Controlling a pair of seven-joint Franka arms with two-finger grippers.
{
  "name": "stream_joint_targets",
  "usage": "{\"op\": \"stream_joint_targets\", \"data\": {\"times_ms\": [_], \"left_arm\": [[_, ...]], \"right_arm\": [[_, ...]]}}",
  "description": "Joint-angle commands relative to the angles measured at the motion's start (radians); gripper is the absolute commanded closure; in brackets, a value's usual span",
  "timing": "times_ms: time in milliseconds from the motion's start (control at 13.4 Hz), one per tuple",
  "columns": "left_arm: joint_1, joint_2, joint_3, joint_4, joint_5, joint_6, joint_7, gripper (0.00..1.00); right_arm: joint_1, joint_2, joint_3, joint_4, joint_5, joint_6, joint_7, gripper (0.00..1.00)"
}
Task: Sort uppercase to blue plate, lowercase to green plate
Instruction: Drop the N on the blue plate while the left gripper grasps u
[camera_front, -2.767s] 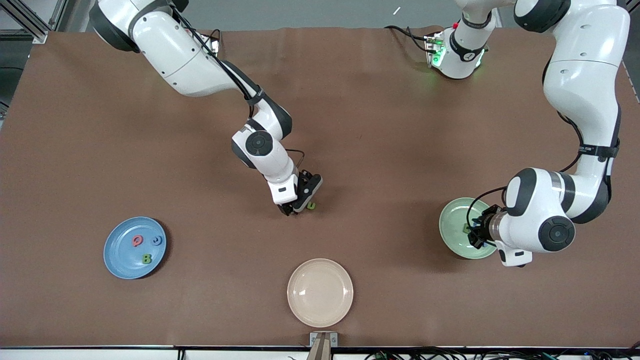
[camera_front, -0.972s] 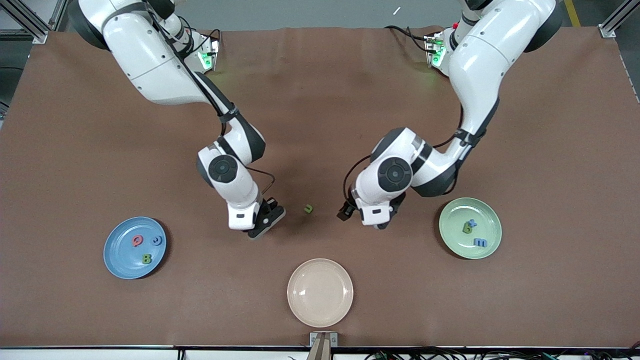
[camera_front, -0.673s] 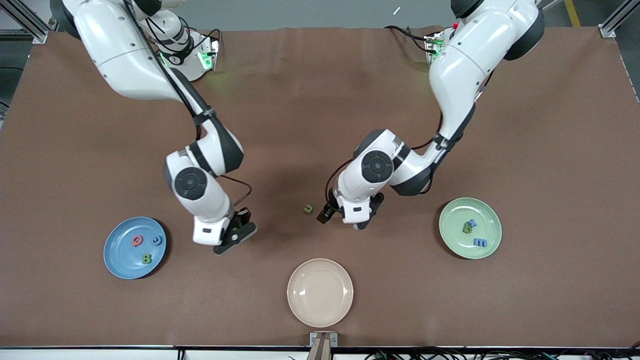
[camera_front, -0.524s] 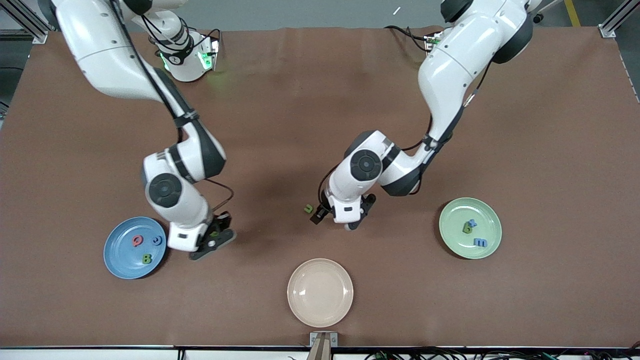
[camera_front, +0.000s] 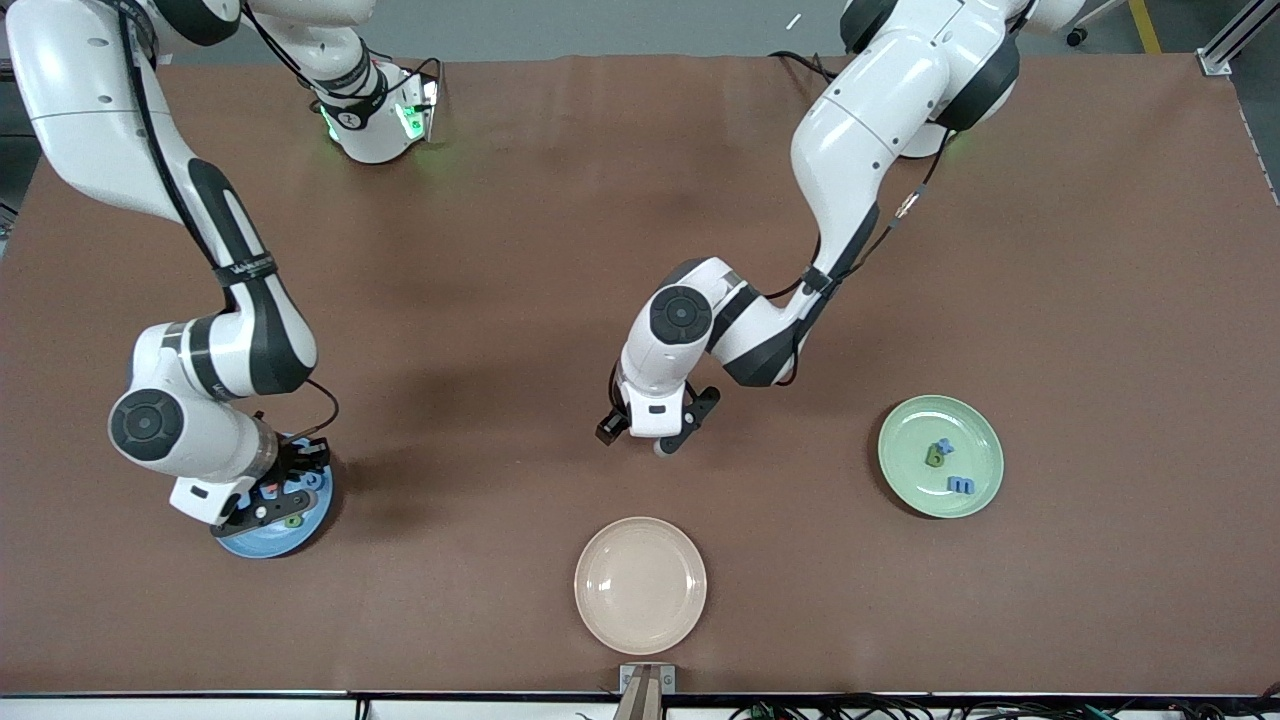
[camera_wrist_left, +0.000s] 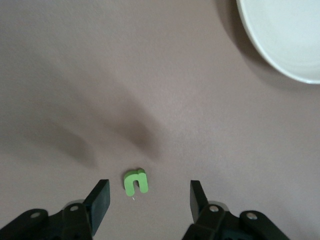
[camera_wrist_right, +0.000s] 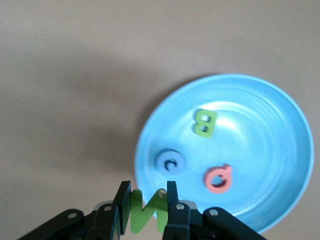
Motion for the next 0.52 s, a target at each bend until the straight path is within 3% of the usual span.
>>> {"op": "stream_joint_targets", "data": {"times_ms": [0, 150, 224, 449], "left_arm": [[-0.031, 0.048, 0.019, 0.074, -0.019, -0.001, -0.001, 0.28], [-0.034, 0.059, 0.025, 0.091, -0.019, -0.004, -0.001, 0.28], [-0.036, 0.071, 0.027, 0.103, -0.019, -0.006, -0.001, 0.28], [-0.051, 0.079, 0.034, 0.119, -0.02, -0.07, -0.002, 0.28]], "right_arm": [[-0.035, 0.011, 0.013, -0.011, -0.005, 0.01, 0.001, 0.83], [-0.047, 0.027, 0.012, -0.008, -0.009, 0.053, -0.001, 0.47], [-0.052, 0.03, 0.01, -0.01, -0.02, 0.088, -0.001, 0.37], [-0.066, 0.03, 0.01, -0.008, -0.037, 0.099, 0.001, 0.27]]}}
